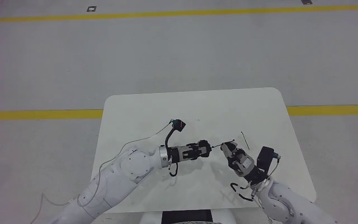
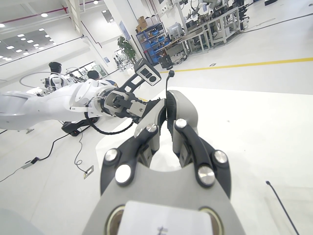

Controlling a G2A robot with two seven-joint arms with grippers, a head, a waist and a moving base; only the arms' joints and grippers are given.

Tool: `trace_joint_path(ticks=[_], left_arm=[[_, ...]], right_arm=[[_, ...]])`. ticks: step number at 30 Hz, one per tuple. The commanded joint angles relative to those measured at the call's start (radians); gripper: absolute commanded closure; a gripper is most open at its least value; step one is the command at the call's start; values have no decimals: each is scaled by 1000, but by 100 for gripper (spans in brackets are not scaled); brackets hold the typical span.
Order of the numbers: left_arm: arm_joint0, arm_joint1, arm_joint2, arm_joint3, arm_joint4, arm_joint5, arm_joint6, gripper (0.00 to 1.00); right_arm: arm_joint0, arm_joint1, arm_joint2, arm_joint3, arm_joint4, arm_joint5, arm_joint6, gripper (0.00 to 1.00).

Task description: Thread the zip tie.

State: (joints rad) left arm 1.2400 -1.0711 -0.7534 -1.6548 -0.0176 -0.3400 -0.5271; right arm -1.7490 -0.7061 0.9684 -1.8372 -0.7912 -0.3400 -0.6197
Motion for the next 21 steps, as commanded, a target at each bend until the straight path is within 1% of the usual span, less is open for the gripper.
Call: trace_joint_path(ticks=[1, 9, 21], left_arm=[[0, 0, 0, 0, 0, 0, 0, 100], [0, 0, 0, 0, 0, 0, 0, 100], [0, 0, 0, 0, 0, 0, 0, 100]], right_arm=[[2, -1, -2, 1, 1, 0, 3, 100], [7, -4, -4, 3, 5, 0, 5, 100], [-10, 1, 18, -4, 2, 0, -9, 100]])
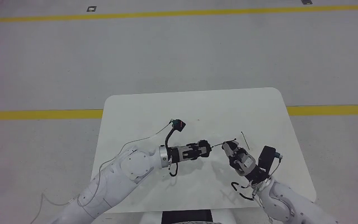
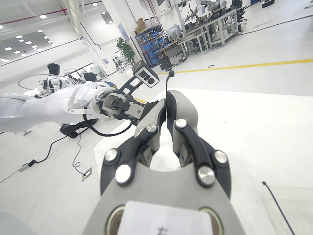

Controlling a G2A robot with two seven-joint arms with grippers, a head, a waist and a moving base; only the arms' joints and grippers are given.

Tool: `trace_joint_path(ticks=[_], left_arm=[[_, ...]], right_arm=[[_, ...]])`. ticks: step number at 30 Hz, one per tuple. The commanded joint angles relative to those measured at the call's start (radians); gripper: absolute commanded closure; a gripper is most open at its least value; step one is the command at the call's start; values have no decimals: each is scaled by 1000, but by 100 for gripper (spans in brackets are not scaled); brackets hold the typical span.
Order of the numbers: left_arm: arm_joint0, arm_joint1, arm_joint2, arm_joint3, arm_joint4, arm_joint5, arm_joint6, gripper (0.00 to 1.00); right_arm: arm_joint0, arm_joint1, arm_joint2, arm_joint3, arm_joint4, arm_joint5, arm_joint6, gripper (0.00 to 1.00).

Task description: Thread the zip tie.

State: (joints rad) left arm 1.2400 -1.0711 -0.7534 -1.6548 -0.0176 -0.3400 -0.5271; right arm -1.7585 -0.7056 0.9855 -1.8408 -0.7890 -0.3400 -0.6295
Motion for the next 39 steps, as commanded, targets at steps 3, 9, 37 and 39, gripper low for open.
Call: trace_joint_path(ticks=[3, 9, 37, 39], left_arm=[[0, 0, 0, 0, 0, 0, 0, 100], [0, 0, 0, 0, 0, 0, 0, 100], [0, 0, 0, 0, 0, 0, 0, 100], [2, 0, 1, -1, 2, 3, 6, 100]], right_arm=[[-3, 1, 1, -4, -2, 0, 6, 100], [-4, 2, 0, -6, -2, 0, 17, 100], [-23, 16, 22, -20, 33, 0, -9, 100], [-32, 21, 34, -26, 40, 0, -20, 100]])
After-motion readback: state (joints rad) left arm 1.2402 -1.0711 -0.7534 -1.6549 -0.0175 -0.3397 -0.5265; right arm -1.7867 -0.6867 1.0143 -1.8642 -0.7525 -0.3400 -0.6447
